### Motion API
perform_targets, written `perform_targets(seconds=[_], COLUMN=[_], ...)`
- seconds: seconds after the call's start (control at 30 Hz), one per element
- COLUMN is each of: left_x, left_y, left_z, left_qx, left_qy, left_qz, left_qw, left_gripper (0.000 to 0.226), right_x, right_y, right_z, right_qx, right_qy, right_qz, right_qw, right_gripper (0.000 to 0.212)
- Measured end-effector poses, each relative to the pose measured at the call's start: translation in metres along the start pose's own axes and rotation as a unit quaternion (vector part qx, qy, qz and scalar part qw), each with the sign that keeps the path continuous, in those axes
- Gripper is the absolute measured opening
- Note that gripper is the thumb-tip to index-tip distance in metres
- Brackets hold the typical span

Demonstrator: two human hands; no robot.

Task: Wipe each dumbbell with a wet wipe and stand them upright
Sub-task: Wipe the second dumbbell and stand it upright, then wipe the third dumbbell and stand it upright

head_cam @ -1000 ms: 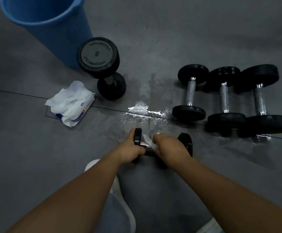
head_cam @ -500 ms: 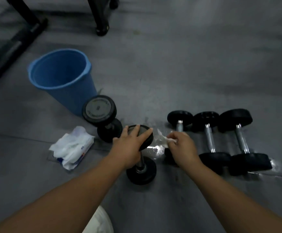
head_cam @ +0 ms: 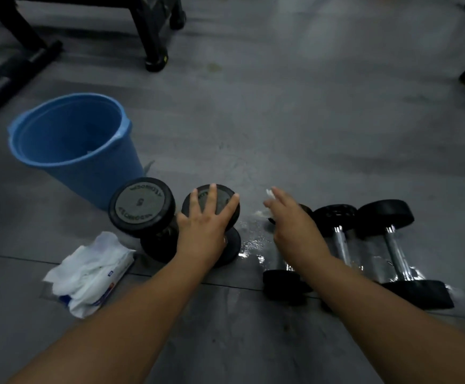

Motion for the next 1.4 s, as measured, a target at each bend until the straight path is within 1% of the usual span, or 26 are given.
perform_targets(seconds=[0.1, 0.17, 0.27, 0.3, 0.33, 0.37, 0.4, 0.43, 0.47, 0.5, 0.53, 0.6, 0.63, 0.73, 0.83, 0.87, 0.9, 0.93, 1.0, 1.03, 1.13, 1.2, 1.23, 1.27, 1.33, 1.4], left_x=[0.002, 0.008, 0.018, 0.02, 0.023, 0.028, 0.033, 0.039, 0.045, 0.049, 0.05, 0.046, 0.042, 0.034, 0.03, 0.029, 0.029, 0.028, 0.026, 0.025, 0.03, 0.045, 0.056, 0.069, 0.095, 0.119], left_y=[0.002, 0.004, 0.004, 0.006, 0.013, 0.025, 0.041, 0.059, 0.076, 0.09, 0.1, 0.108, 0.11, 0.118, 0.122, 0.122, 0.122, 0.122, 0.123, 0.124, 0.118, 0.107, 0.099, 0.091, 0.07, 0.049], left_z=[-0.012, -0.016, -0.017, -0.015, -0.009, -0.002, 0.0, -0.002, -0.01, -0.021, -0.034, -0.062, -0.072, -0.092, -0.11, -0.115, -0.12, -0.122, -0.122, -0.121, -0.122, -0.12, -0.118, -0.115, -0.112, -0.107], left_qx=[-0.022, -0.022, -0.026, -0.027, -0.022, -0.002, 0.026, 0.053, 0.077, 0.096, 0.11, 0.111, 0.1, 0.083, 0.093, 0.096, 0.102, 0.11, 0.12, 0.119, 0.093, 0.065, 0.043, 0.015, -0.032, -0.053], left_qy=[0.013, 0.015, -0.008, -0.007, 0.014, 0.05, 0.086, 0.106, 0.106, 0.081, 0.046, -0.045, -0.072, -0.094, -0.126, -0.142, -0.155, -0.157, -0.136, -0.13, -0.131, -0.142, -0.141, -0.143, -0.138, -0.146], left_qz=[-0.024, -0.035, -0.023, -0.019, -0.024, -0.046, -0.088, -0.133, -0.166, -0.175, -0.164, -0.108, -0.091, -0.088, -0.12, -0.131, -0.138, -0.142, -0.148, -0.148, -0.165, -0.207, -0.245, -0.285, -0.364, -0.431], left_qw=[0.999, 0.999, 0.999, 0.999, 0.999, 0.998, 0.992, 0.984, 0.977, 0.977, 0.979, 0.987, 0.988, 0.988, 0.98, 0.976, 0.973, 0.971, 0.972, 0.973, 0.973, 0.966, 0.958, 0.948, 0.921, 0.889], left_gripper=[0.087, 0.091, 0.106, 0.107, 0.105, 0.101, 0.094, 0.086, 0.079, 0.076, 0.076, 0.081, 0.084, 0.089, 0.088, 0.084, 0.075, 0.062, 0.037, 0.032, 0.028, 0.025, 0.022, 0.02, 0.024, 0.019], right_x=[0.011, 0.019, 0.025, 0.025, 0.026, 0.026, 0.027, 0.027, 0.029, 0.031, 0.034, 0.04, 0.041, 0.044, 0.043, 0.042, 0.041, 0.04, 0.039, 0.039, 0.041, 0.047, 0.052, 0.06, 0.085, 0.119], right_y=[-0.007, -0.009, -0.005, -0.001, 0.004, 0.01, 0.018, 0.029, 0.041, 0.053, 0.064, 0.08, 0.084, 0.094, 0.102, 0.104, 0.104, 0.103, 0.101, 0.101, 0.1, 0.096, 0.092, 0.085, 0.068, 0.045], right_z=[-0.017, -0.029, -0.029, -0.025, -0.019, -0.012, -0.005, 0.003, 0.009, 0.014, 0.018, 0.02, 0.019, 0.006, -0.017, -0.027, -0.036, -0.043, -0.052, -0.054, -0.053, -0.051, -0.05, -0.05, -0.049, -0.053], right_qx=[0.038, 0.047, 0.05, 0.049, 0.048, 0.049, 0.051, 0.054, 0.059, 0.065, 0.072, 0.084, 0.085, 0.075, 0.083, 0.078, 0.072, 0.062, 0.049, 0.046, 0.046, 0.045, 0.047, 0.052, 0.058, 0.06], right_qy=[-0.055, -0.075, -0.065, -0.059, -0.051, -0.04, -0.031, -0.023, -0.022, -0.026, -0.027, -0.02, -0.017, -0.031, -0.068, -0.081, -0.094, -0.1, -0.102, -0.1, -0.098, -0.096, -0.095, -0.093, -0.094, -0.102], right_qz=[0.022, 0.032, 0.035, 0.034, 0.033, 0.032, 0.026, 0.012, -0.005, -0.02, -0.031, -0.036, -0.031, -0.029, -0.042, -0.042, -0.041, -0.037, -0.033, -0.033, -0.032, -0.031, -0.023, -0.009, 0.016, 0.044], right_qw=[0.998, 0.996, 0.996, 0.996, 0.997, 0.997, 0.998, 0.998, 0.998, 0.997, 0.997, 0.996, 0.996, 0.996, 0.993, 0.993, 0.992, 0.992, 0.993, 0.993, 0.994, 0.994, 0.994, 0.994, 0.994, 0.992], right_gripper=[0.062, 0.064, 0.067, 0.066, 0.064, 0.062, 0.058, 0.055, 0.052, 0.052, 0.055, 0.06, 0.06, 0.055, 0.06, 0.062, 0.063, 0.064, 0.061, 0.058, 0.055, 0.056, 0.056, 0.057, 0.057, 0.048])
Point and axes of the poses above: each hand's wrist, its own x-axis away from the middle knuckle, its own z-axis out of the back of the hand, y = z × x, the point moved 6 cm from there along -x, towards the middle knuckle, and after that the axes turned 12 degrees about x, right-handed, at the moved point
